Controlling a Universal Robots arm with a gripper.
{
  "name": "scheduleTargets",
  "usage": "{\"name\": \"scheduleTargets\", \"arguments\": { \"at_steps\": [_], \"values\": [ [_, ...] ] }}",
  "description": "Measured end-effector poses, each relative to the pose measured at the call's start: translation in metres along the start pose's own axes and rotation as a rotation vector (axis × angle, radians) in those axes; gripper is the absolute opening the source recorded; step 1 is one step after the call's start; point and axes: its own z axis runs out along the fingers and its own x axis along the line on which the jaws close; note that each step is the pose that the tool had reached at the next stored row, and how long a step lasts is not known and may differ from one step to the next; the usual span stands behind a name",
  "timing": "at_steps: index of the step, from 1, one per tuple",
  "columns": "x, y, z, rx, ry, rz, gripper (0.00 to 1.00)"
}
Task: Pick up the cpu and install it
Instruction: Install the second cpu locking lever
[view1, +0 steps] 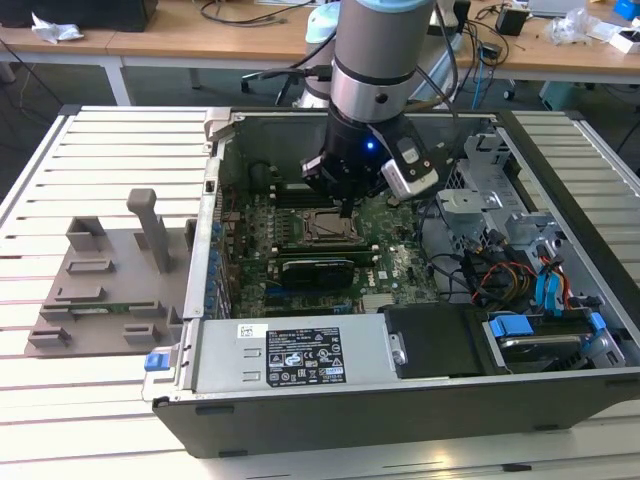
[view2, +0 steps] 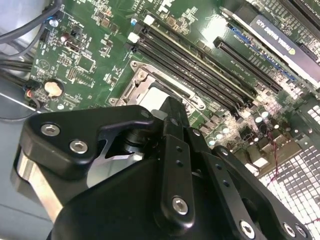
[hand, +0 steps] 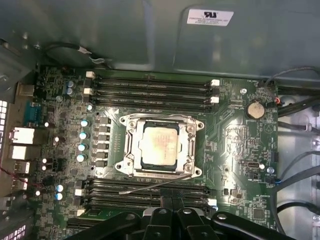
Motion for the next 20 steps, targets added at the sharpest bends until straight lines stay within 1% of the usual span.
{"name": "scheduleTargets", "arguments": {
  "at_steps": [7,11,13,15,18,19,20],
  "values": [
    [0.0011,-0.0023,0.0064,0.0001,0.0001,0.000,0.11],
    [0.0014,-0.0052,0.0147,0.0000,0.0000,0.000,0.11],
    [0.0014,-0.0060,0.0174,0.0001,0.0001,0.000,0.11],
    [0.0015,-0.0078,0.0248,0.0000,0.0000,0.000,0.11],
    [0.0016,-0.0093,0.0313,-0.0001,0.0000,0.000,0.11],
    [0.0016,-0.0103,0.0349,-0.0001,0.0000,0.000,0.11],
    [0.0021,-0.0107,0.0371,-0.0005,-0.0001,0.000,0.11]
  ]
}}
